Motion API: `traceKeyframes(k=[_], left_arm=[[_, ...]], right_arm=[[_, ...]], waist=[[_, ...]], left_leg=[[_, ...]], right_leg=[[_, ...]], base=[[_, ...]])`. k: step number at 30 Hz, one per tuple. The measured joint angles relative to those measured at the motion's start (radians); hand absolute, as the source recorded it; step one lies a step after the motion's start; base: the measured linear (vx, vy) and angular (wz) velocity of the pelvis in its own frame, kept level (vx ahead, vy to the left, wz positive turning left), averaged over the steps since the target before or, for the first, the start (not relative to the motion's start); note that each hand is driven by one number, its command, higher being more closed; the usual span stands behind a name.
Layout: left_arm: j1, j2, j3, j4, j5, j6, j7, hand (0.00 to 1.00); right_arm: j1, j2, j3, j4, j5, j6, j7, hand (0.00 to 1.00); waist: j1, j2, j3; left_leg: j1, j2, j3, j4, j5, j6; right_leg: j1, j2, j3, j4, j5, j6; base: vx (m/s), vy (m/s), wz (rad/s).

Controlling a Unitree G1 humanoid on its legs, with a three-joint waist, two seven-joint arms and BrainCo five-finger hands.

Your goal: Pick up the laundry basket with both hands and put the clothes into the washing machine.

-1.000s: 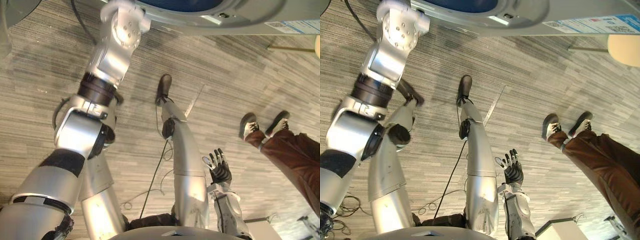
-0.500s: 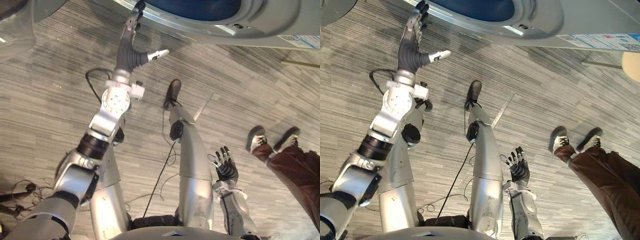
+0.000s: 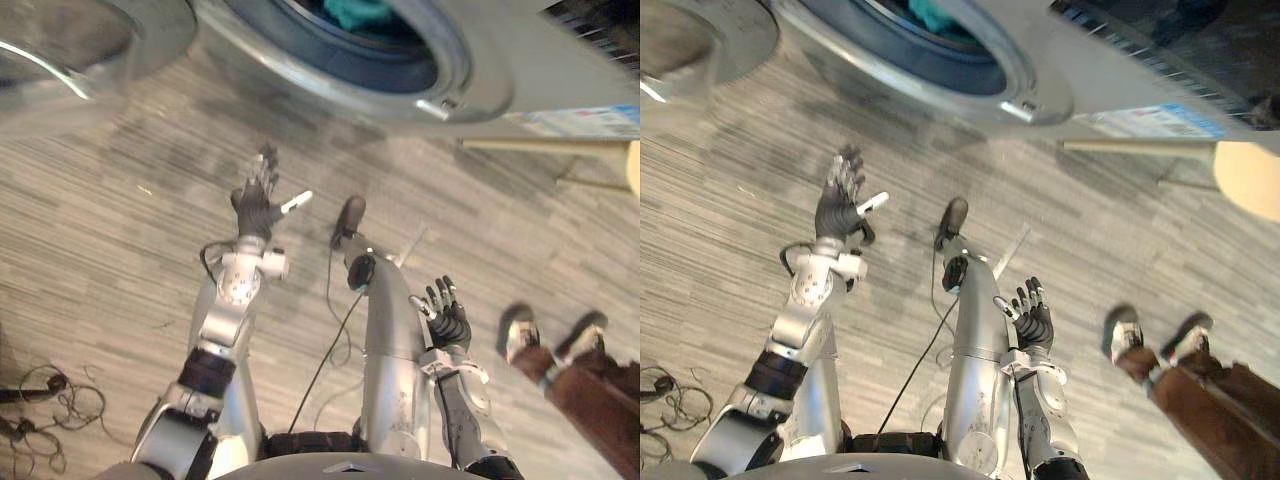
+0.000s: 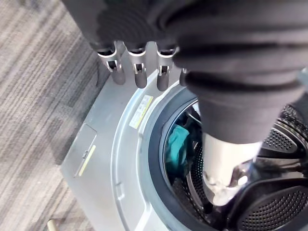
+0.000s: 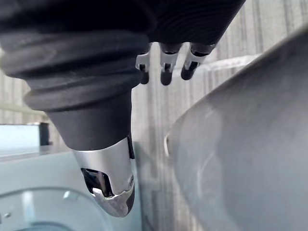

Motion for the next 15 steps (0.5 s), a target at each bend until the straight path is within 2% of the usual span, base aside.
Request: traceKeyframes(k=[2, 4, 5, 6, 7, 8, 9, 10, 11, 12, 13, 14, 15], left_arm=[[0.071, -0.006, -0.01, 0.026, -0.036, -0.002, -0.031, 0.0], [0.145, -0.021, -0.011, 0.027, -0.07, -0.003, -0.058, 0.0], [0.158, -0.022, -0.012, 0.027, -0.078, -0.003, -0.063, 0.0], [0.18, -0.02, -0.012, 0.028, -0.083, -0.003, -0.079, 0.0], [0.195, -0.019, -0.011, 0.027, -0.096, -0.004, -0.092, 0.0], [0.214, -0.023, -0.009, 0.031, -0.098, -0.007, -0.096, 0.0], [0.245, -0.032, -0.001, 0.042, -0.099, -0.009, -0.107, 0.0], [0.275, -0.04, 0.0, 0.042, -0.098, -0.011, -0.118, 0.0], [0.306, -0.049, -0.001, 0.041, -0.098, -0.014, -0.124, 0.0], [0.332, -0.052, -0.001, 0.036, -0.097, -0.015, -0.126, 0.0], [0.366, -0.056, 0.0, 0.035, -0.096, -0.016, -0.124, 0.0], [0.384, -0.059, -0.003, 0.04, -0.09, -0.015, -0.116, 0.0], [0.407, -0.052, 0.0, 0.04, -0.073, -0.014, -0.106, 0.0]], right_arm=[[-0.003, 0.017, 0.018, 0.016, 0.0, 0.013, 0.0, 0.0], [-0.002, 0.03, 0.026, 0.039, 0.0, 0.015, -0.012, 0.0], [-0.001, 0.028, 0.034, 0.047, -0.001, 0.017, -0.016, 0.0], [-0.001, 0.032, 0.036, 0.069, -0.002, 0.026, -0.018, 0.0], [0.008, 0.043, 0.034, 0.09, -0.003, 0.033, -0.018, 0.0], [0.017, 0.044, 0.034, 0.094, -0.005, 0.037, -0.017, 0.0], [0.045, 0.043, 0.032, 0.086, -0.017, 0.039, -0.013, 0.0], [0.072, 0.044, 0.021, 0.073, -0.029, 0.038, -0.01, 0.0], [0.096, 0.05, 0.004, 0.064, -0.035, 0.037, -0.009, 0.0], [0.108, 0.064, -0.013, 0.061, -0.039, 0.037, -0.009, 0.0], [0.12, 0.083, -0.026, 0.058, -0.039, 0.037, -0.007, 0.0], [0.125, 0.11, -0.035, 0.064, -0.037, 0.041, 0.0, 0.0], [0.145, 0.149, -0.042, 0.06, -0.034, 0.053, 0.004, 0.0]], waist=[[0.006, 0.01, -0.005], [0.007, 0.039, -0.028], [0.007, 0.051, -0.038], [0.011, 0.071, -0.071], [0.017, 0.077, -0.124], [0.015, 0.083, -0.149], [0.002, 0.102, -0.192], [-0.013, 0.116, -0.228], [-0.022, 0.124, -0.263], [-0.025, 0.133, -0.289], [-0.035, 0.13, -0.306], [-0.039, 0.133, -0.327], [-0.05, 0.112, -0.355]], left_leg=[[0.132, -0.027, -0.002, -0.07, 0.015, -0.022], [0.303, -0.079, -0.005, -0.221, 0.044, -0.065], [0.338, -0.088, -0.003, -0.258, 0.043, -0.067], [0.407, -0.094, 0.032, -0.323, 0.034, -0.077], [0.427, -0.07, 0.08, -0.23, 0.015, -0.027], [0.438, -0.048, 0.095, -0.133, 0.0, -0.008], [0.487, 0.005, 0.112, 0.044, -0.044, -0.001], [0.528, 0.031, 0.109, 0.121, -0.109, -0.009], [0.57, 0.047, 0.106, 0.155, -0.153, -0.034], [0.61, 0.048, 0.097, 0.17, -0.188, -0.084], [0.638, 0.024, 0.02, 0.141, -0.226, -0.148], [0.661, -0.017, -0.033, 0.077, -0.237, -0.159], [0.686, -0.06, -0.05, -0.032, -0.243, -0.155]], right_leg=[[0.119, -0.006, -0.007, -0.026, -0.009, 0.001], [0.269, -0.026, -0.041, -0.082, -0.011, 0.001], [0.303, -0.032, -0.056, -0.1, -0.012, 0.001], [0.368, -0.038, -0.08, -0.16, 0.004, -0.018], [0.41, -0.053, -0.114, -0.194, 0.02, -0.04], [0.436, -0.057, -0.131, -0.206, 0.023, -0.043], [0.494, -0.055, -0.163, -0.221, 0.022, -0.041], [0.527, -0.05, -0.184, -0.23, 0.02, -0.038], [0.546, -0.044, -0.189, -0.24, 0.018, -0.033], [0.559, -0.04, -0.183, -0.245, 0.022, -0.025], [0.568, -0.025, -0.166, -0.258, 0.036, -0.011], [0.567, -0.004, -0.142, -0.286, 0.065, 0.004], [0.566, 0.011, -0.125, -0.372, 0.122, 0.014]], base=[[-0.03, -0.147, 0.25], [0.04, -0.133, 0.52], [0.07, -0.116, 0.61], [0.11, -0.102, 0.54], [0.16, -0.111, 0.49], [0.19, -0.064, 0.42], [0.14, -0.004, 0.38], [0.09, 0.086, 0.38], [0.03, 0.113, 0.13], [-0.01, 0.153, -0.17], [-0.04, 0.147, -0.4], [-0.08, 0.138, -0.5], [-0.08, 0.107, -0.43]])
